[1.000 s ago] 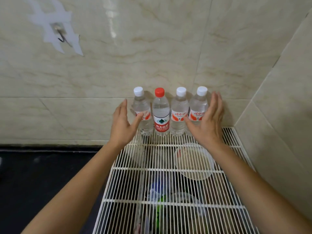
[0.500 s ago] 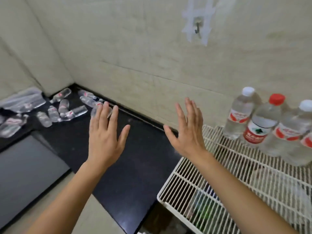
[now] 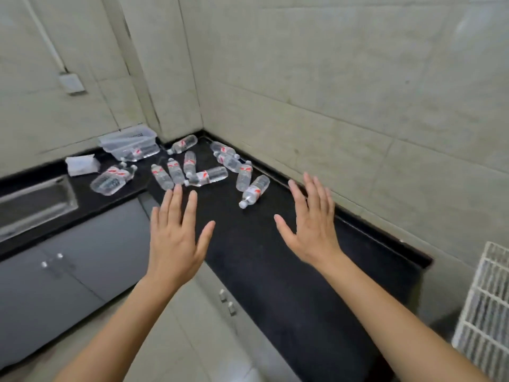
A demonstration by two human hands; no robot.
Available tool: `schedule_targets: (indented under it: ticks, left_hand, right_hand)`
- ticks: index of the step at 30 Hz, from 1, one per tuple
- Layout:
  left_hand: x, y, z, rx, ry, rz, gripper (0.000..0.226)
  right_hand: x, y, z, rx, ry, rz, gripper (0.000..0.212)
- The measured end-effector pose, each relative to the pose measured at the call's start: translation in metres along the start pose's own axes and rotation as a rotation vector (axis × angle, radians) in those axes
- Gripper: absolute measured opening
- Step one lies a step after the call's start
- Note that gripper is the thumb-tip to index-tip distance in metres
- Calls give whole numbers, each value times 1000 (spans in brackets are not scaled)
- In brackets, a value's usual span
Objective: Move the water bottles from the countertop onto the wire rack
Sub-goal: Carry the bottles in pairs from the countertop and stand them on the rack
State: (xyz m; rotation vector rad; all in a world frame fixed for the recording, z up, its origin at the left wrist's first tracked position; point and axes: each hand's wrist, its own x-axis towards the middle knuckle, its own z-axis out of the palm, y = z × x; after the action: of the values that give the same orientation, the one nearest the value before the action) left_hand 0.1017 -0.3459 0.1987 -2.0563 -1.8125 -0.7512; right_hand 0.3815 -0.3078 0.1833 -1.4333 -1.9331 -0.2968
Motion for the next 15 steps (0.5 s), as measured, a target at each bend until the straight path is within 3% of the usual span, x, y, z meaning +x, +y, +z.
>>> schedule_targets:
  ticks: [3, 7, 15]
  left_hand:
    - [8, -76, -9, 47, -42, 42, 71]
    - [25, -149, -11, 26, -70, -27, 71]
    - [71, -226, 62, -119, -219, -180, 76]
  right_hand:
    - [32, -68, 52, 15, -72, -48, 75]
    - [64, -128, 102, 47, -138, -29, 76]
    - [120, -136, 200, 20, -236, -10, 74]
